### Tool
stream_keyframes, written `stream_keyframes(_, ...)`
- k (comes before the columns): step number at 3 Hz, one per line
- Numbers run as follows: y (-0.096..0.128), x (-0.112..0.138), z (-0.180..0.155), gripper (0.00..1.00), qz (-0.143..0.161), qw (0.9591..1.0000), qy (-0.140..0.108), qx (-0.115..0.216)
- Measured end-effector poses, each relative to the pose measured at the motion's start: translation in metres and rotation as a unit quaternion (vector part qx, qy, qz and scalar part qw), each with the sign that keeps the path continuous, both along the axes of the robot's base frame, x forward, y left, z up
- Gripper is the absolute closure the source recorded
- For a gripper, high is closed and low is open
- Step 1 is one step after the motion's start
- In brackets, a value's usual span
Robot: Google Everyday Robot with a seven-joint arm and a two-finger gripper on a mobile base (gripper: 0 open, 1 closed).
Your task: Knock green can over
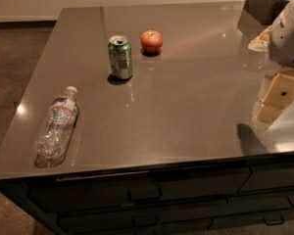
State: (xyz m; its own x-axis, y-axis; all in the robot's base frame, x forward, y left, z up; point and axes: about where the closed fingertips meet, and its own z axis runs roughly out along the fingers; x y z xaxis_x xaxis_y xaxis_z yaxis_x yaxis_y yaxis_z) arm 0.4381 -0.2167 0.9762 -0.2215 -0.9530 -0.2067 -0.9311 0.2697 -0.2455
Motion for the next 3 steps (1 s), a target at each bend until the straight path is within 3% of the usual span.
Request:
stream_keyframes(1, 0.000, 0.000, 0.000, 0.00, 0.000, 1.0000, 0.000, 0.000)
stream_keyframes(2, 0.008, 0.012, 0.003, 0.00, 0.007, 0.9996, -0.003, 0.026)
stream_keyframes(3, 0.034, 0.041, 0.007, 0.00, 0.025, 0.9966, -0.006, 0.079)
